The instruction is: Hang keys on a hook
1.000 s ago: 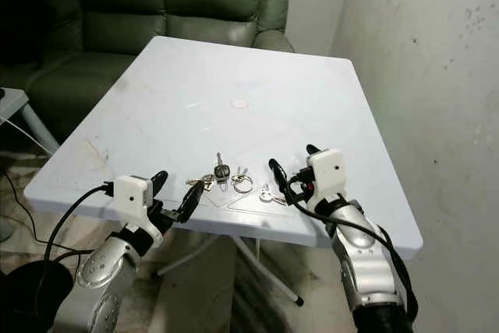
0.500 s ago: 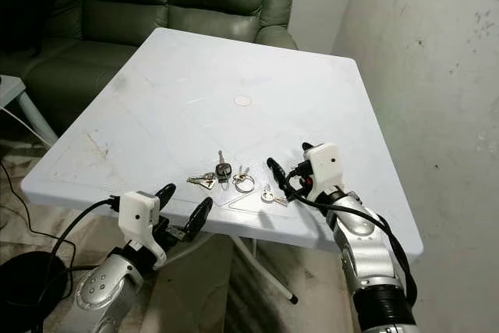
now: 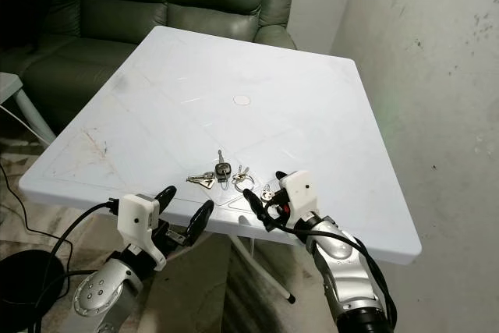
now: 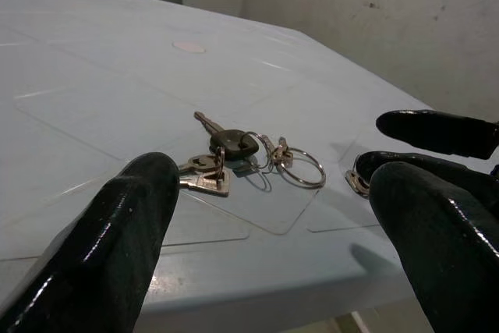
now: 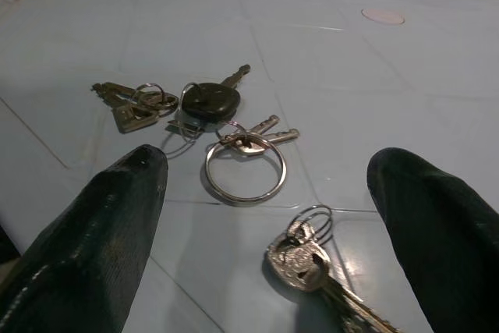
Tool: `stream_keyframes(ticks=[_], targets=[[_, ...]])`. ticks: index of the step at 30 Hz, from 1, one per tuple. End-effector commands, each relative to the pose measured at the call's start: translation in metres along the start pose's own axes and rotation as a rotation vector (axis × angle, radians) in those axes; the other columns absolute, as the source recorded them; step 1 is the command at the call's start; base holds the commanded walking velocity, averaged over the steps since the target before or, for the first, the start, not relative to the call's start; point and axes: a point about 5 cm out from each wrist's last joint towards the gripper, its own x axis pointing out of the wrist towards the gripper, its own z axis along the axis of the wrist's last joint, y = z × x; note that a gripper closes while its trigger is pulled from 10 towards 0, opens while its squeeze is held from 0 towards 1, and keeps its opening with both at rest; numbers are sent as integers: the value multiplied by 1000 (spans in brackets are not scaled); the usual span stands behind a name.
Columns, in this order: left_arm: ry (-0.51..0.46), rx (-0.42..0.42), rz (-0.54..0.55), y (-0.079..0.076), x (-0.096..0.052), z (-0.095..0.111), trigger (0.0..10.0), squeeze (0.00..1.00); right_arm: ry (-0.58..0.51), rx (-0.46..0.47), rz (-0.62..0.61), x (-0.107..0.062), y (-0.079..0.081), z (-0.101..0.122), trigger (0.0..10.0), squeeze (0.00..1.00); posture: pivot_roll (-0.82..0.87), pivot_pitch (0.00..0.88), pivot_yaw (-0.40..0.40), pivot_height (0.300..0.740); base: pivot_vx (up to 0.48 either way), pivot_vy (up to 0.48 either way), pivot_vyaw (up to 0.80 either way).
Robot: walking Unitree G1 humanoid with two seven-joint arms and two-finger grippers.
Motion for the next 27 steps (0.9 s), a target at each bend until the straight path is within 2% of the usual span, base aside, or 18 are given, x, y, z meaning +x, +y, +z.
stream_keyframes(ticks=[1, 11, 15, 16, 17, 19, 21, 22, 24, 26, 27], targets=[[0, 4, -12, -4, 0, 2, 10000, 0, 3, 6, -2, 0, 2, 0, 10000, 0, 44, 13, -108, 740, 0, 0, 0], [3, 7, -7, -4, -1, 3, 10000, 0, 6, 78, -83, 9, 9, 0, 10000, 0, 49, 18, -108, 740, 0, 0, 0], [4, 7, -4, -4, -2, 3, 10000, 0, 10, 105, -123, 11, 10, 0, 9490, 0, 52, 22, -108, 740, 0, 0, 0], [4, 5, -4, -4, -2, 3, 10000, 0, 9, 111, -131, 12, 10, 0, 8941, 0, 52, 22, -108, 740, 0, 0, 0], [4, 5, -2, -4, -2, 3, 10000, 0, 12, 120, -149, 13, 11, 0, 7098, 0, 52, 25, -106, 740, 0, 0, 0], [4, 5, -2, -4, -2, 3, 10000, 0, 15, 123, -157, 14, 12, 0, 7137, 0, 52, 26, -106, 740, 0, 0, 0], [5, 6, -1, -4, -2, 3, 10000, 0, 26, 132, -178, 14, 12, -1, 5333, 0, 53, 28, -105, 740, 0, 0, 0], [4, 6, -1, -4, -2, 3, 10000, 0, 31, 135, -187, 14, 12, -2, 5255, 0, 53, 28, -104, 740, 0, 0, 0], [5, 5, 1, -3, -2, 4, 10000, 0, 35, 139, -201, 14, 12, -3, 3843, 0, 54, 31, -104, 740, 0, 0, 0], [4, 5, 2, -3, -2, 4, 10000, 0, 37, 136, -207, 14, 12, -3, 3725, 0, 54, 31, -104, 740, 0, 0, 0], [3, 4, 3, -3, -2, 4, 10000, 0, 42, 134, -212, 14, 11, -3, 1098, 0, 54, 31, -104, 740, 0, 0, 0]])
